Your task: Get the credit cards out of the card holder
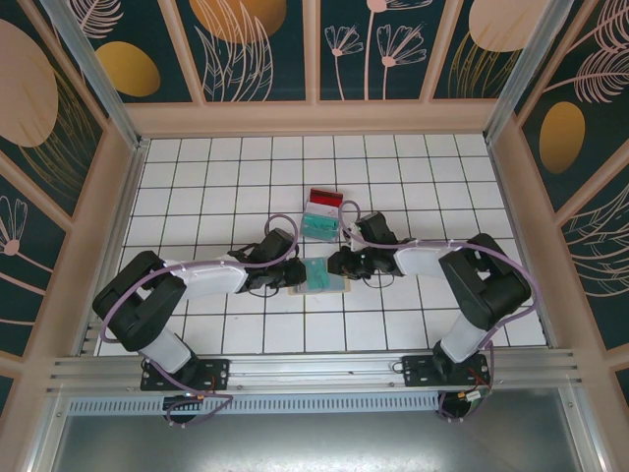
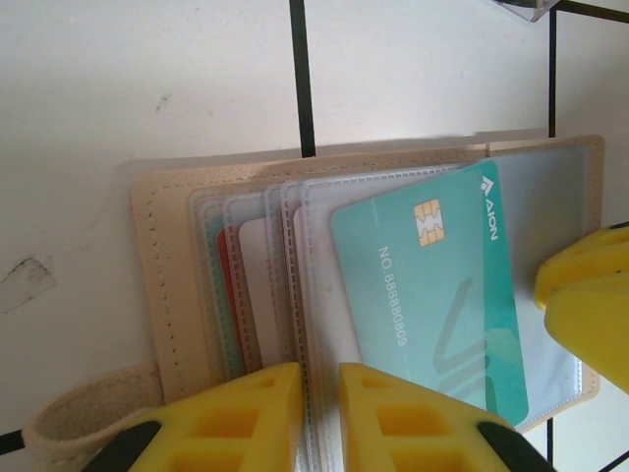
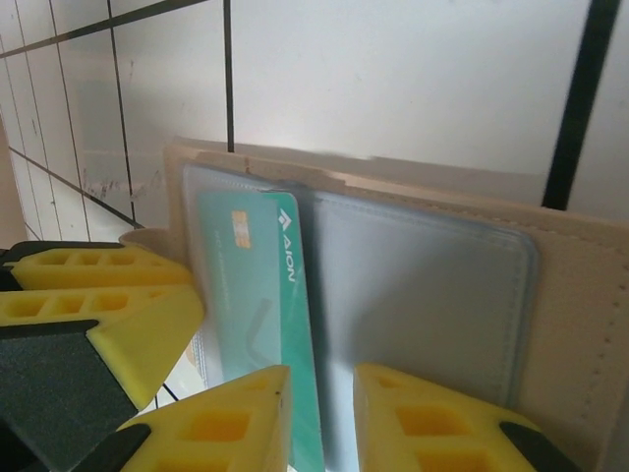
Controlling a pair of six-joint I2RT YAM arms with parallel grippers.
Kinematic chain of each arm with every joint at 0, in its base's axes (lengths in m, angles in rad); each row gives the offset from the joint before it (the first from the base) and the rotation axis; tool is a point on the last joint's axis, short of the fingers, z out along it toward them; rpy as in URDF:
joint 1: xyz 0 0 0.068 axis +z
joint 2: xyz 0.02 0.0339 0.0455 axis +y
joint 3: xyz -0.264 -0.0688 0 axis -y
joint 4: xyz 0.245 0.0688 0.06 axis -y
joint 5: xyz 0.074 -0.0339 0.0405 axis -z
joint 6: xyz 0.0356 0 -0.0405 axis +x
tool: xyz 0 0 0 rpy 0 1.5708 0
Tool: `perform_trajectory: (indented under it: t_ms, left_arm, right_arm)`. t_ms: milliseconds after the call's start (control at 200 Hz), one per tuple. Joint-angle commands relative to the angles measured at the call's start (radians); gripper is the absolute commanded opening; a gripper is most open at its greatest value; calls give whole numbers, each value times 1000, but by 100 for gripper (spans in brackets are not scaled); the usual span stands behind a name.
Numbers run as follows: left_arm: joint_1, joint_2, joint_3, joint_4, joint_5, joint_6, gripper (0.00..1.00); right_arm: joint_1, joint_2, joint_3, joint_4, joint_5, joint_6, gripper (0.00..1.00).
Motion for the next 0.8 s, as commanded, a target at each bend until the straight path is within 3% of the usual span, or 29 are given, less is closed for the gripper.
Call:
perform_trajectory:
  t_ms: [0, 335, 515, 796]
  left_arm:
    - [0, 28, -6, -51, -7, 5, 21]
    - [-1, 33, -7, -44, -1, 3, 20]
    - [-1, 30, -9, -49, -4, 1, 20]
    - [-1, 41, -6, -78, -28, -3, 15]
  right_arm:
    - [11, 31, 30, 9, -19, -8, 24]
    - [29, 73, 56, 17, -40, -13, 22]
    - [26, 67, 44, 10, -25, -17, 5]
    - [-11, 32, 0, 2, -20, -25, 0]
